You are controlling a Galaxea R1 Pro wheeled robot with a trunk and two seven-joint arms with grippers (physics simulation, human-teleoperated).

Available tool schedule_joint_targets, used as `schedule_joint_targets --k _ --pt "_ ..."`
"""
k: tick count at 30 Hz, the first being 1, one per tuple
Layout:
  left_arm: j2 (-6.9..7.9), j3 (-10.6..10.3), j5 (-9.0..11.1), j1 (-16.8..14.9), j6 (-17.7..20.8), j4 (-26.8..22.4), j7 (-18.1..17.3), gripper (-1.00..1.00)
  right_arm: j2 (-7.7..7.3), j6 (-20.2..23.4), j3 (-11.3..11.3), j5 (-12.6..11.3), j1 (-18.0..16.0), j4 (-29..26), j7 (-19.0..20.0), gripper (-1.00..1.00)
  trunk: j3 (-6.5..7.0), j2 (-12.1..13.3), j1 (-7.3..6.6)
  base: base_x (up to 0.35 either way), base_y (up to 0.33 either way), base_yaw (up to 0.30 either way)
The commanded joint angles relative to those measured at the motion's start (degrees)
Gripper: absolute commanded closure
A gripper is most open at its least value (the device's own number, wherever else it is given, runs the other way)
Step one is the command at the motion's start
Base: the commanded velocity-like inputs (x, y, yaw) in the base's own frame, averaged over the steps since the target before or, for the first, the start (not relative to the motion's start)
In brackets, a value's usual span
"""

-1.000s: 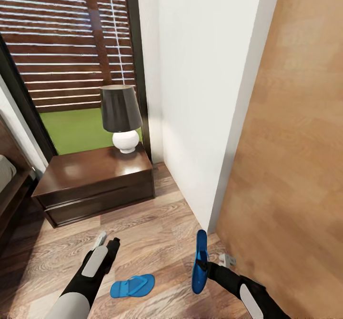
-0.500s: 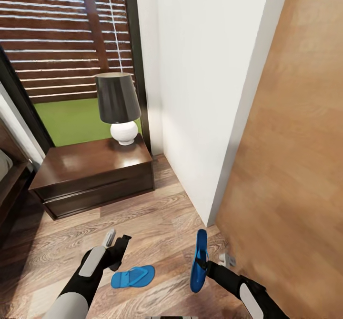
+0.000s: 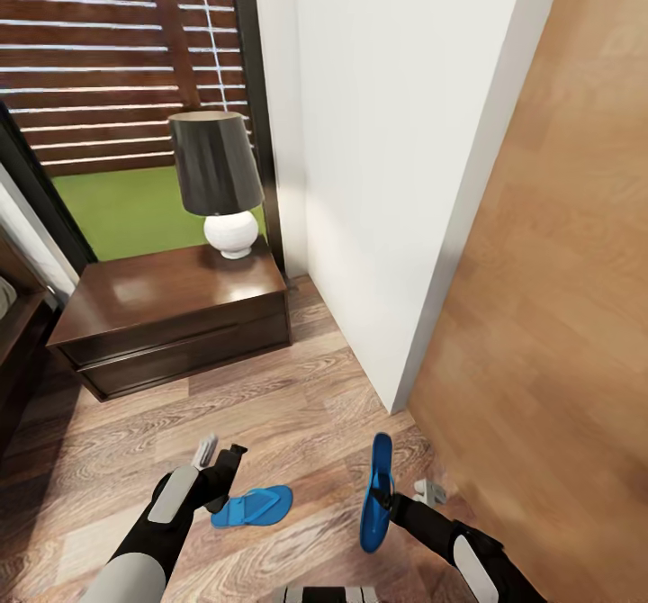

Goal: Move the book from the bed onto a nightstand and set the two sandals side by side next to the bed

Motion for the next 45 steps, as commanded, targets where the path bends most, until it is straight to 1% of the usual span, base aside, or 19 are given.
schedule_joint_targets --k 1,43,45 --pt "-0.08 0.26 0.51 -0.02 0.22 -0.12 0.4 -1.0 0.01 0.55 -0.15 -0.58 -0.02 -0.07 0.17 1.0 -0.28 -0.04 0.01 0.0 0.0 0.0" --pt "-0.15 0.26 0.51 -0.02 0.22 -0.12 0.31 -1.0 0.03 0.55 -0.08 -0.61 -0.02 -0.15 0.27 1.0 -9.58 -0.6 1.09 0.0 0.0 0.0" --pt "-0.15 0.26 0.51 -0.02 0.22 -0.12 0.31 -1.0 0.07 0.55 -0.07 -0.62 -0.02 -0.15 0.27 1.0 -9.58 -0.6 1.09 0.0 0.0 0.0"
